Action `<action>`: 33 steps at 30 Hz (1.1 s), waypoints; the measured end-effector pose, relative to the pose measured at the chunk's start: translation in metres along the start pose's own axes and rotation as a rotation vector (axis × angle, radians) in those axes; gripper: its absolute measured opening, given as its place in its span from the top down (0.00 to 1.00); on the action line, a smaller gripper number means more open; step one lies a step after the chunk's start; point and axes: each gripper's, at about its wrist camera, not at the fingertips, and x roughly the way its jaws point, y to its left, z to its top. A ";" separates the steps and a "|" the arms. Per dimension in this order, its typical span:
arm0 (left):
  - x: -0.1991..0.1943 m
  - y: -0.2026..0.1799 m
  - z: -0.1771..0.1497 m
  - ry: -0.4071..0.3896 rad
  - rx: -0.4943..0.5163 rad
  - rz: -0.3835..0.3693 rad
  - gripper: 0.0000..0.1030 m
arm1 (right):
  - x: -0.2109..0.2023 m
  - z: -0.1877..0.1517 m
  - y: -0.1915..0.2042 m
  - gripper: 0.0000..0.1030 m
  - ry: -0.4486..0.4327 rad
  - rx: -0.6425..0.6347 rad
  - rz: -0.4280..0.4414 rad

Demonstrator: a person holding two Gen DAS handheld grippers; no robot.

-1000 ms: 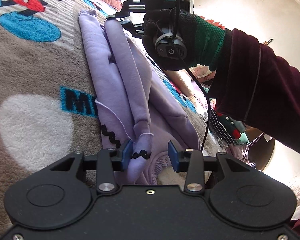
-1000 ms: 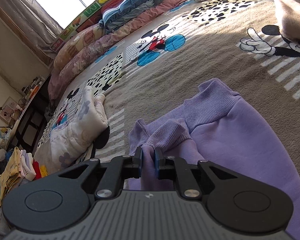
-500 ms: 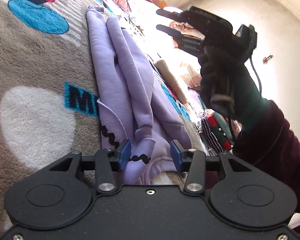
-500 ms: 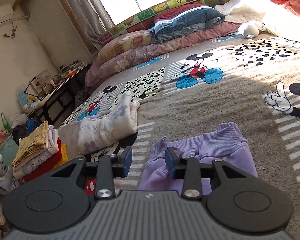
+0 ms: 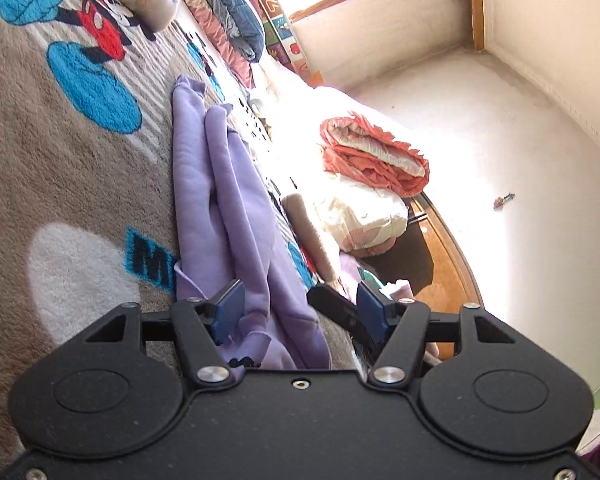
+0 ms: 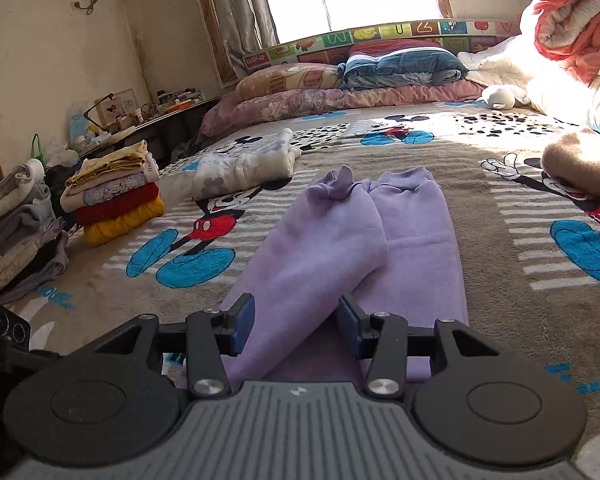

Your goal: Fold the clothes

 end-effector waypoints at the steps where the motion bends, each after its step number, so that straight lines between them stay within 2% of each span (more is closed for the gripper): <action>1: -0.004 0.000 0.003 -0.025 -0.012 0.000 0.40 | -0.002 -0.004 0.009 0.54 -0.005 -0.048 0.004; 3: -0.008 0.001 0.008 -0.057 -0.028 0.003 0.40 | -0.004 -0.014 0.035 0.55 -0.012 -0.179 0.033; 6: -0.001 -0.005 0.011 -0.043 -0.012 0.014 0.40 | 0.003 -0.025 0.070 0.54 -0.008 -0.318 0.062; 9: 0.023 -0.015 0.013 -0.007 0.030 0.048 0.40 | 0.020 -0.040 0.095 0.55 0.021 -0.428 -0.021; 12: 0.041 -0.018 0.022 0.042 0.076 0.097 0.40 | 0.026 -0.051 0.104 0.55 0.017 -0.486 -0.083; 17: 0.071 -0.026 0.052 0.071 0.139 0.174 0.40 | 0.014 -0.058 0.114 0.48 -0.027 -0.567 -0.094; 25: 0.154 -0.039 0.112 0.144 0.420 0.408 0.45 | 0.009 -0.062 0.113 0.44 -0.047 -0.616 -0.080; 28: 0.191 -0.037 0.131 0.197 0.525 0.508 0.54 | 0.010 -0.064 0.113 0.43 -0.044 -0.624 -0.072; 30: 0.211 -0.036 0.143 0.226 0.558 0.522 0.67 | 0.011 -0.065 0.112 0.43 -0.044 -0.619 -0.062; 33: 0.240 -0.034 0.158 0.269 0.610 0.545 0.67 | 0.011 -0.065 0.110 0.43 -0.042 -0.608 -0.048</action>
